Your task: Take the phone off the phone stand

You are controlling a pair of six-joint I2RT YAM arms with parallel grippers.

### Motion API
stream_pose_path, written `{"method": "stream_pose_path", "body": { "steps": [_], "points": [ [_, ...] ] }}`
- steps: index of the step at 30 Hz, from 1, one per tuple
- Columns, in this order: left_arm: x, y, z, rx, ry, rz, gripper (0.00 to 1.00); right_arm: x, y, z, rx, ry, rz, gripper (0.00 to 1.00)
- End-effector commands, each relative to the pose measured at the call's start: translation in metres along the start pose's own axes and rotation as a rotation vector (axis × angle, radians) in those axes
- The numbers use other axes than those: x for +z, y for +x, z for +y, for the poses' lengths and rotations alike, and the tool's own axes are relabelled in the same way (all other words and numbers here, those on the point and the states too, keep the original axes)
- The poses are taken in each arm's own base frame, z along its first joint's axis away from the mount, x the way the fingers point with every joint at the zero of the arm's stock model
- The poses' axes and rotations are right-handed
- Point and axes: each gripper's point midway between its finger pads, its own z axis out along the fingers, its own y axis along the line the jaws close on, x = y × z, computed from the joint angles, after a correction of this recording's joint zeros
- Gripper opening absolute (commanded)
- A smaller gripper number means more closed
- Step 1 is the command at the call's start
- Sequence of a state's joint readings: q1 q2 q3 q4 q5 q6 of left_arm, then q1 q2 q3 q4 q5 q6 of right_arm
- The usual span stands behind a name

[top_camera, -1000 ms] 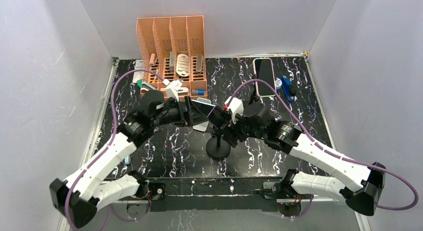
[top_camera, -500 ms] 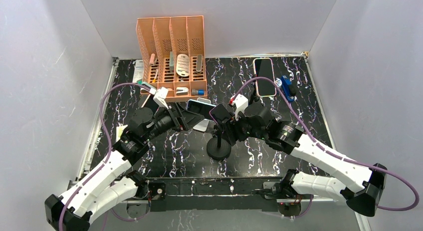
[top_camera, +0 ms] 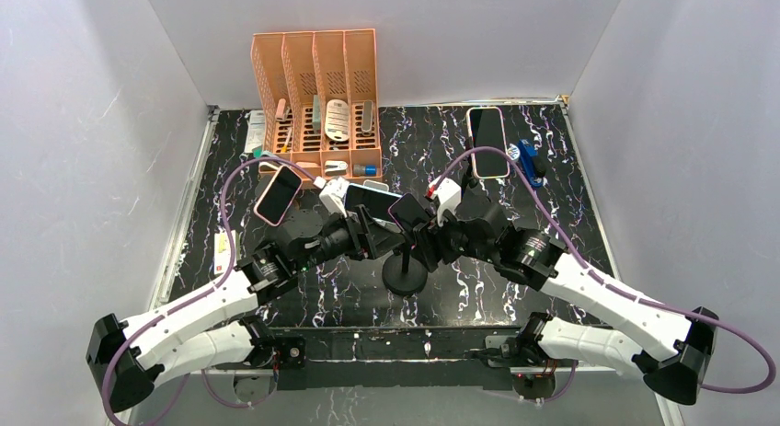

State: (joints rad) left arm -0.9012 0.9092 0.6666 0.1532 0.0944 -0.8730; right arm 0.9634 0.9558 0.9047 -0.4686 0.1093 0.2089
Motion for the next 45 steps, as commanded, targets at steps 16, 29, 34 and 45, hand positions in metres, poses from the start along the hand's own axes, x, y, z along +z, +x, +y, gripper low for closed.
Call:
{"method": "stream_pose_path", "body": {
  "steps": [16,29,34,45],
  "points": [
    [0.026,-0.003,-0.031,-0.131,0.014,-0.058,0.54,-0.011,-0.023,0.005,-0.004,-0.033,-0.134,0.55],
    [0.035,0.006,-0.027,-0.14,-0.005,-0.041,0.42,-0.011,-0.017,0.005,-0.001,-0.039,-0.124,0.55],
    [0.035,0.007,-0.026,-0.134,-0.001,-0.039,0.31,-0.01,-0.015,0.007,0.002,-0.046,-0.119,0.55],
    [0.029,0.008,-0.022,-0.069,0.001,-0.045,0.0,-0.016,-0.003,0.028,-0.009,-0.169,-0.052,0.93]
  ]
}}
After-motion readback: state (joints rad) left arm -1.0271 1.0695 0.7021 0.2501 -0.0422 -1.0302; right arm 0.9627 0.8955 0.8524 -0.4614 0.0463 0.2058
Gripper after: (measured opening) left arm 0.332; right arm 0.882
